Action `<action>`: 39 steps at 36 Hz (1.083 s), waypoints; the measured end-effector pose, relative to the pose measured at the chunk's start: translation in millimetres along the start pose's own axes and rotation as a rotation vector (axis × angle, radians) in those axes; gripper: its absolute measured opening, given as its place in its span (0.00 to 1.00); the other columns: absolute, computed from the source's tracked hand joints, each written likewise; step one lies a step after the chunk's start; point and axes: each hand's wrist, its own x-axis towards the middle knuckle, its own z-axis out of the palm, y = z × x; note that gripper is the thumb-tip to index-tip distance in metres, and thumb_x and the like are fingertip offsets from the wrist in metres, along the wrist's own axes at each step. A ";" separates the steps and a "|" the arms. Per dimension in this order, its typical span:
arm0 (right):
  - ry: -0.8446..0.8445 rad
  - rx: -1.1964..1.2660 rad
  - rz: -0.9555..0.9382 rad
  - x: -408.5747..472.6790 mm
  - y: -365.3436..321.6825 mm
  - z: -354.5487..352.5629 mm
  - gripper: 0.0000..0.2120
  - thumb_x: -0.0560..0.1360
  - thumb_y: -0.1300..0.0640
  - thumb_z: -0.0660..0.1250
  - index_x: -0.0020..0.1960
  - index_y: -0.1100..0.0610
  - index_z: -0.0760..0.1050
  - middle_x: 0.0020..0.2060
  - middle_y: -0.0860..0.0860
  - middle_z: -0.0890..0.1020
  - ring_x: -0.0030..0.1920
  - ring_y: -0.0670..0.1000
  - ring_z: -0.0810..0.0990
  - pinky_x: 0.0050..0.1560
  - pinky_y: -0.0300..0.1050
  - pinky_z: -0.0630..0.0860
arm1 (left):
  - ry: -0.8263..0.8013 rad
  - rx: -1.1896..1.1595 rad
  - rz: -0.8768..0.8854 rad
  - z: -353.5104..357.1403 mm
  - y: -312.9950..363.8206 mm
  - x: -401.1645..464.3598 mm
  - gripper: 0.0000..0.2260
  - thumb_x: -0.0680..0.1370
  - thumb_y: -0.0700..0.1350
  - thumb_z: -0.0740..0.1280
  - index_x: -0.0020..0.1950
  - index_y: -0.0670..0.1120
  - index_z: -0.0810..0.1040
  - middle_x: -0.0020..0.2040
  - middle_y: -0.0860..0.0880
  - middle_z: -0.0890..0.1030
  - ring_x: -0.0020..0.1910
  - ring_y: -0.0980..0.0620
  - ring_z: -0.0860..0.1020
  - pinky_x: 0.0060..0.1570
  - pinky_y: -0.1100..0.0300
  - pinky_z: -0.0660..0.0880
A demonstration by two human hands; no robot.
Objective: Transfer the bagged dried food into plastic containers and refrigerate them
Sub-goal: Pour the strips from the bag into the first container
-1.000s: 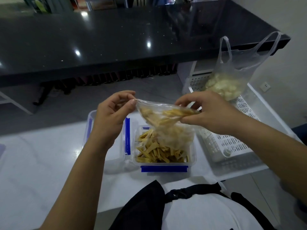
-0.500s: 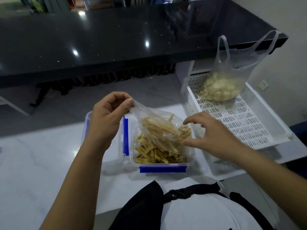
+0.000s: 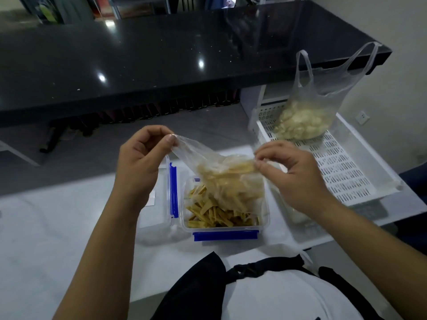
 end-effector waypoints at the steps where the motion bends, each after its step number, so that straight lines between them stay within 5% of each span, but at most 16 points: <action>1: 0.017 0.048 -0.018 2.5 -6.4 -4.8 0.04 0.74 0.65 0.72 0.46 0.58 0.83 0.47 0.51 0.83 0.50 0.50 0.82 0.55 0.45 0.79 | -0.001 -0.001 0.018 -0.8 1.0 0.5 0.07 0.81 0.37 0.66 0.51 0.48 0.80 0.43 0.53 0.83 0.47 0.52 0.82 0.54 0.57 0.79; 7: 0.028 0.112 -0.140 13.6 -35.0 -26.3 0.03 0.73 0.69 0.72 0.46 0.65 0.82 0.44 0.58 0.83 0.43 0.55 0.82 0.47 0.44 0.81 | 0.008 -0.017 0.092 -6.5 8.1 4.6 0.08 0.81 0.37 0.65 0.51 0.49 0.80 0.44 0.54 0.83 0.48 0.51 0.81 0.56 0.53 0.79; 20: 0.127 0.201 -0.030 24.6 -36.2 -33.5 0.07 0.73 0.64 0.74 0.51 0.63 0.83 0.42 0.57 0.85 0.44 0.56 0.85 0.49 0.45 0.82 | 0.040 -0.025 0.125 -16.4 14.9 4.6 0.08 0.81 0.38 0.64 0.52 0.50 0.79 0.45 0.55 0.82 0.49 0.53 0.80 0.56 0.56 0.78; 25: -0.021 0.213 0.185 14.5 -16.0 -22.3 0.33 0.64 0.45 0.75 0.68 0.47 0.73 0.61 0.51 0.78 0.57 0.53 0.80 0.55 0.50 0.80 | 0.039 -0.062 0.119 -11.0 11.1 7.7 0.07 0.81 0.37 0.64 0.52 0.48 0.79 0.44 0.54 0.82 0.47 0.52 0.80 0.56 0.53 0.78; 27: -0.124 0.168 0.349 3.1 2.4 -11.1 0.38 0.61 0.40 0.78 0.67 0.48 0.73 0.63 0.52 0.78 0.60 0.53 0.79 0.60 0.55 0.78 | 0.045 -0.076 0.113 -7.5 8.1 8.3 0.06 0.81 0.38 0.65 0.53 0.47 0.79 0.44 0.54 0.83 0.47 0.52 0.80 0.57 0.50 0.78; 31: -0.118 0.205 0.439 -17.8 29.4 8.8 0.15 0.69 0.48 0.75 0.53 0.53 0.83 0.49 0.48 0.86 0.52 0.49 0.84 0.61 0.56 0.77 | -0.036 -0.137 0.038 -7.3 -4.2 8.6 0.17 0.77 0.46 0.70 0.66 0.50 0.75 0.56 0.51 0.83 0.60 0.49 0.80 0.63 0.47 0.76; 34: -0.041 0.264 0.463 -24.5 40.6 15.0 0.11 0.72 0.52 0.74 0.51 0.56 0.84 0.45 0.50 0.87 0.49 0.51 0.85 0.57 0.55 0.80 | -0.244 -0.143 -0.132 -6.6 -22.4 4.4 0.32 0.70 0.50 0.76 0.72 0.58 0.68 0.67 0.50 0.77 0.66 0.52 0.77 0.61 0.56 0.77; 36: 0.013 0.319 0.446 -26.9 41.6 17.9 0.05 0.73 0.59 0.73 0.49 0.54 0.84 0.44 0.49 0.87 0.48 0.50 0.86 0.51 0.47 0.82 | -0.328 -0.093 -0.287 -0.9 -38.1 -2.5 0.29 0.70 0.45 0.76 0.69 0.56 0.70 0.63 0.53 0.80 0.63 0.54 0.79 0.58 0.60 0.79; 39: 0.106 0.341 0.419 -27.9 45.8 18.7 0.10 0.74 0.65 0.72 0.42 0.50 0.84 0.41 0.48 0.87 0.46 0.49 0.86 0.45 0.39 0.81 | -0.414 0.119 -0.351 8.6 -59.3 -9.2 0.21 0.69 0.46 0.75 0.62 0.51 0.76 0.57 0.56 0.83 0.60 0.56 0.80 0.58 0.58 0.79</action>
